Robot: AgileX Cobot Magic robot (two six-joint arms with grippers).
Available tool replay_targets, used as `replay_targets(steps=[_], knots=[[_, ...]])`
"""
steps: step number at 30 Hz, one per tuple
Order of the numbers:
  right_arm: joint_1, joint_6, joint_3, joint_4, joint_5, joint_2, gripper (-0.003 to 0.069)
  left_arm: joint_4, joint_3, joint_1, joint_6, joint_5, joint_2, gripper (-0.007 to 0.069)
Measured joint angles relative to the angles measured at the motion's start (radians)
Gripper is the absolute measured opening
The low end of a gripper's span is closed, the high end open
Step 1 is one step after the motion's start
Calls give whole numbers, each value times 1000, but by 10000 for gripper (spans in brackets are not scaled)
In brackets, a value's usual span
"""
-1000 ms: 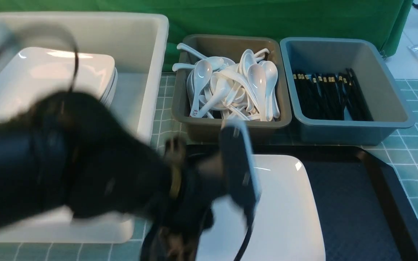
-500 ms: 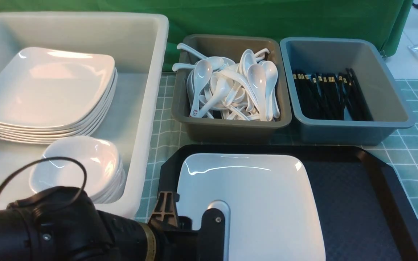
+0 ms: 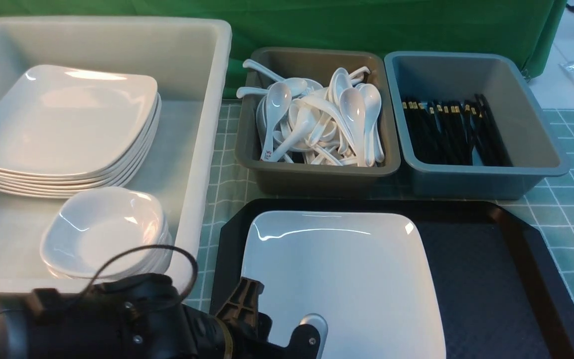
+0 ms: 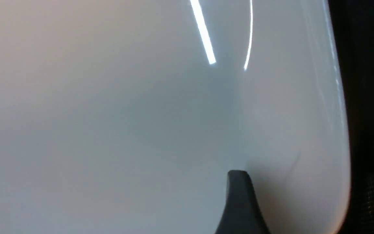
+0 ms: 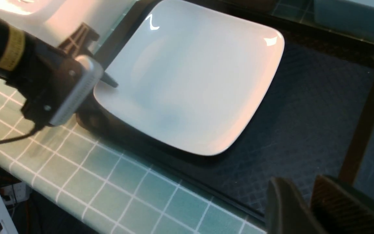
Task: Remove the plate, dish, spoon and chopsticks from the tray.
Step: Use the left arm to grab a plate from the dinner plate
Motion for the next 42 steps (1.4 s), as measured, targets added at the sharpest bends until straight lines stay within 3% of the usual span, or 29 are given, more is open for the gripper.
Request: replay_targets(steps=[11, 17, 20, 24, 30, 36, 42], knots=[[0, 0, 0, 3, 0, 0, 172, 21, -12, 24, -3, -93, 51, 414], [0, 0, 0, 4, 0, 0, 174, 22, -12, 24, -37, -90, 58, 216], [0, 0, 0, 4, 0, 0, 175, 35, -12, 10, -28, -131, 60, 165], [0, 0, 0, 8, 0, 0, 178, 18, -9, -50, -33, -65, 7, 144], [0, 0, 0, 8, -10, 0, 178, -74, -39, -169, -50, 80, -182, 46], [0, 0, 0, 8, -84, 0, 174, -136, -102, -206, -54, 179, -350, 21], [0, 0, 0, 4, -119, 0, 78, -157, -158, -207, -59, 233, -457, 31]])
